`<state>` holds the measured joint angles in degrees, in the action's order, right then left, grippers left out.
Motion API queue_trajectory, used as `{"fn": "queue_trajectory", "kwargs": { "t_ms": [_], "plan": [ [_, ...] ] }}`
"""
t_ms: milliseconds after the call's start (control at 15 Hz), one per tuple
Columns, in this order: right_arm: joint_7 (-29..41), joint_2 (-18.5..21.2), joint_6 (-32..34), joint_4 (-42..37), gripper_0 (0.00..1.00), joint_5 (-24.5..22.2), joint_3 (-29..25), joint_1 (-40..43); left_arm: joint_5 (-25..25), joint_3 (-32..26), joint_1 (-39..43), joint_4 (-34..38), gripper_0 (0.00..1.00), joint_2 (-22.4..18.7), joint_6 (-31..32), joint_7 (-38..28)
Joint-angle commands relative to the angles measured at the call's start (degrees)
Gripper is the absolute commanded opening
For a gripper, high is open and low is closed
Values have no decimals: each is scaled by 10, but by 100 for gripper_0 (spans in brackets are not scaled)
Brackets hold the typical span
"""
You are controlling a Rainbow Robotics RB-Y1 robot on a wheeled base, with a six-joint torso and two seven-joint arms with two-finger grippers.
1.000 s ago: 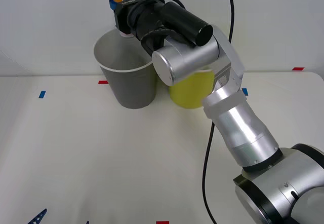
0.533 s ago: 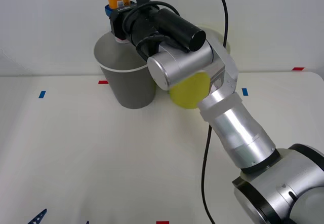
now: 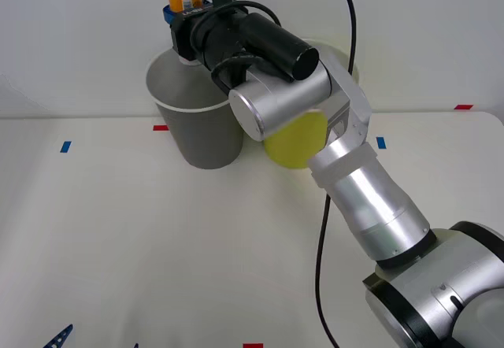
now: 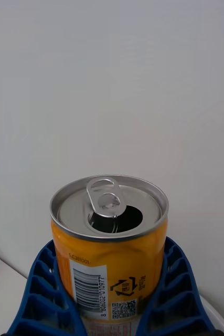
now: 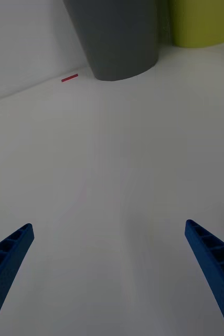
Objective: Put cans in the gray bin and PET bottles in the light green bin.
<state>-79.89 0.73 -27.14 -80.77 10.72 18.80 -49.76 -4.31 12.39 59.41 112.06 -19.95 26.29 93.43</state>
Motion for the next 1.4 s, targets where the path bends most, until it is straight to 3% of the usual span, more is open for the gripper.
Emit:
{"fn": "queue_trajectory", "kwargs": {
  "t_ms": [67, 133, 667, 800, 933, 1133, 1400],
  "plan": [
    [7, 0, 6, 0, 67, -15, 0, -2, 0, 0, 0, 0, 100, 0, 0, 0],
    [9, 1, 7, -1, 100, -16, 0, -2, 0, 0, 0, 0, 100, 0, 0, 0],
    [9, -8, 28, -26, 100, -14, -2, -16, 0, 0, 0, 0, 100, 0, 0, 0],
    [3, 6, 27, -54, 100, 23, -1, -16, 0, 0, 0, 0, 100, 0, 0, 0],
    [-4, 27, 25, -84, 100, 42, 3, -16, 0, 0, 0, 0, 100, 0, 0, 0],
    [-17, 73, -45, -153, 100, 49, 3, -10, 0, 0, 0, 0, 100, 0, 0, 0],
    [-16, 159, -70, -279, 100, 123, -11, 62, 0, 0, 0, 0, 100, 0, 0, 0]
  ]
}}
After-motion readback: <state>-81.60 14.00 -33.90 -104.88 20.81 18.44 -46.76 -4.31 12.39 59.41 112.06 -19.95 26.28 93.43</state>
